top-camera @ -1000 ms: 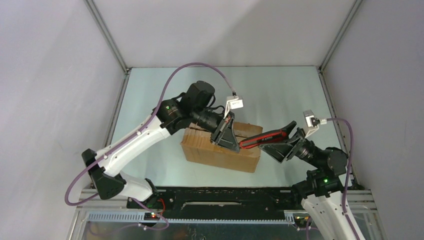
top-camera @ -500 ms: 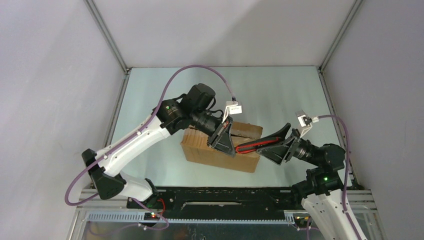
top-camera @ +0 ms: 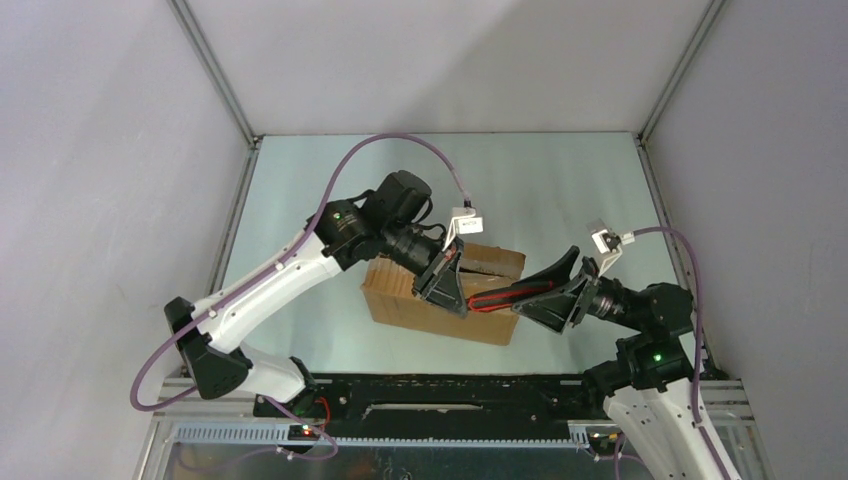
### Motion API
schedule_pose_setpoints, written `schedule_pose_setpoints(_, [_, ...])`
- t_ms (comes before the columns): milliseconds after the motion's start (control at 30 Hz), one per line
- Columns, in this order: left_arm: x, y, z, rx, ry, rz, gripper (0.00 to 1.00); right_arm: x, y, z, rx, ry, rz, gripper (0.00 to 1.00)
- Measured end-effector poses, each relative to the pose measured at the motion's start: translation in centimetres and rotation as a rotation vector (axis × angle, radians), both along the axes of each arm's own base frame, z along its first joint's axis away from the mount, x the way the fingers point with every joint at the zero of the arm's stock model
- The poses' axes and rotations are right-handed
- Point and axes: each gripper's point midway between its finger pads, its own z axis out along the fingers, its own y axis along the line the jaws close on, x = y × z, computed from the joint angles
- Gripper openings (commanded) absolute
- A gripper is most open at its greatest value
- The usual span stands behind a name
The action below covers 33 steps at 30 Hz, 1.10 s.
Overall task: Unpack the express box
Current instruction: Adjust the knife.
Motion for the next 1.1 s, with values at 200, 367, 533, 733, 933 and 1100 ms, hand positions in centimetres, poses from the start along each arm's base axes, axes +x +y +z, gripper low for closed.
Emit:
schedule_pose_setpoints(200, [-0.1,0.1,-0.4,0.01,0.008,-0.001,0.0,-0.7,0.4,0.0,-0.011,-0.007,0.041,0.58])
schedule_pose_setpoints(367, [-0.1,0.1,-0.3,0.009,0.007,-0.001,0.0,-1.7,1.3,-0.9,-0.039,0.015,0.105,0.5])
schedule_pose_setpoints(533, [0.0,0.2,-0.4,0.014,0.011,0.005,0.0,-1.3,1.6,-1.0,-0.042,0.018,0.091,0.58])
schedule_pose_setpoints(733, [0.0,0.2,-0.4,0.011,0.008,0.004,0.0,-0.6,1.4,-1.4,-0.055,0.031,0.056,0.62])
schedule_pose_setpoints(933, [0.0,0.3,-0.3,0.009,0.006,0.004,0.0,0.0,1.1,-1.7,-0.061,0.044,0.028,0.6])
schedule_pose_setpoints(1100, [0.0,0.4,-0.4,0.01,0.0,-0.001,0.0,0.0,1.1,-1.7,-0.062,0.045,0.028,0.59])
